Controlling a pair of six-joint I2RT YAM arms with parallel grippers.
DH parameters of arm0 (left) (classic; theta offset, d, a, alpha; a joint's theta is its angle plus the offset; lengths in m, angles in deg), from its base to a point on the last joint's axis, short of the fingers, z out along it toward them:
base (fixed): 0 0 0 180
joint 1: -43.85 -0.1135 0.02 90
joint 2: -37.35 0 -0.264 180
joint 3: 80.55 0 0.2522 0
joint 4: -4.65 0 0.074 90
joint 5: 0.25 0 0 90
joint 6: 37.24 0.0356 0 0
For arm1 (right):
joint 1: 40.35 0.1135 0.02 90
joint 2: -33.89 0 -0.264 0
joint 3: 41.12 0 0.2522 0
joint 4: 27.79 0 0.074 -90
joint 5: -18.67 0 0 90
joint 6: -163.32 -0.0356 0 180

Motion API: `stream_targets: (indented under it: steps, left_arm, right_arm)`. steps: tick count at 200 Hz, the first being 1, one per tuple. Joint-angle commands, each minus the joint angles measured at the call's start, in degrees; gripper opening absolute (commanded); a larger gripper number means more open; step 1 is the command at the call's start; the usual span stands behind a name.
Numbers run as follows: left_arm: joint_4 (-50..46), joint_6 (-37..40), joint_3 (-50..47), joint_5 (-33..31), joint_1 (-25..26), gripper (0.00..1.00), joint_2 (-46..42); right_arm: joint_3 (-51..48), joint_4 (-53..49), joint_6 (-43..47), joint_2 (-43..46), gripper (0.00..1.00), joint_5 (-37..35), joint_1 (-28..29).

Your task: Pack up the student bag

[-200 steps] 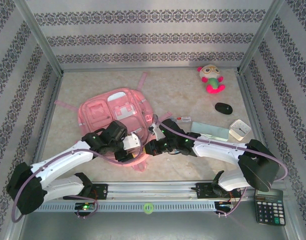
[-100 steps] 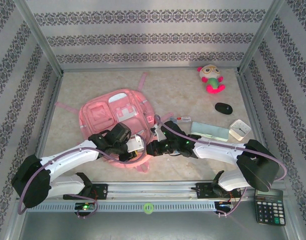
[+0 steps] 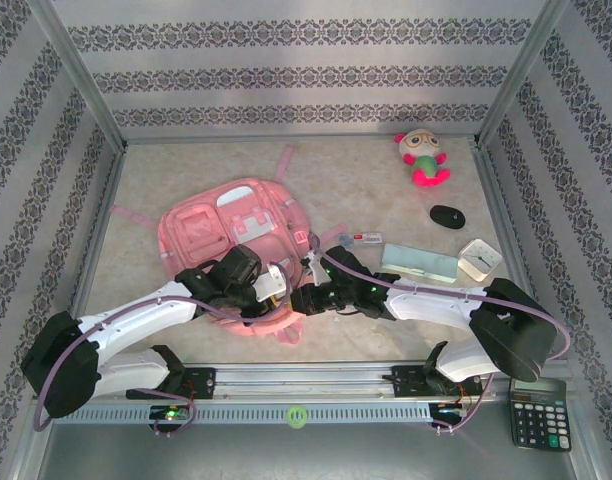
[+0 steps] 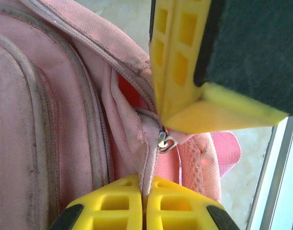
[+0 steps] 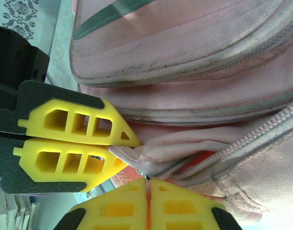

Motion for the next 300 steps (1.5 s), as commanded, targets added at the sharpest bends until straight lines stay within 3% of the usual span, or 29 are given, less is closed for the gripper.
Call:
stream_targets:
  steps: [1,106,143,189,249,300]
  left_arm:
    - [7.2,-2.4,0.4,3.8,0.3,0.06,-2.1]
    - [7.0,-2.0,1.9,2.9,0.3,0.06,-3.2]
    - [6.6,-1.4,2.7,3.2,0.3,0.06,-2.7]
    - [6.4,-0.6,2.1,2.8,0.3,0.06,-3.2]
    - [0.2,1.8,1.6,0.2,0.2,0.05,-5.7]
    - [-8.2,8.7,0.7,0.6,0.2,0.05,-14.1]
  right_arm:
    - [-1.3,0.8,2.5,0.5,0.09,-2.2,1.3]
    - [-2.2,-3.5,6.6,2.2,0.22,-5.7,2.7]
    - [-2.4,-4.6,7.7,3.0,0.22,-6.5,2.8]
    - [-2.5,-4.2,9.4,6.2,0.00,-8.5,2.1]
    - [-10.0,-5.0,6.1,20.8,0.00,-15.0,-4.1]
    - [-12.7,-6.5,6.4,28.6,0.00,-18.6,-9.0]
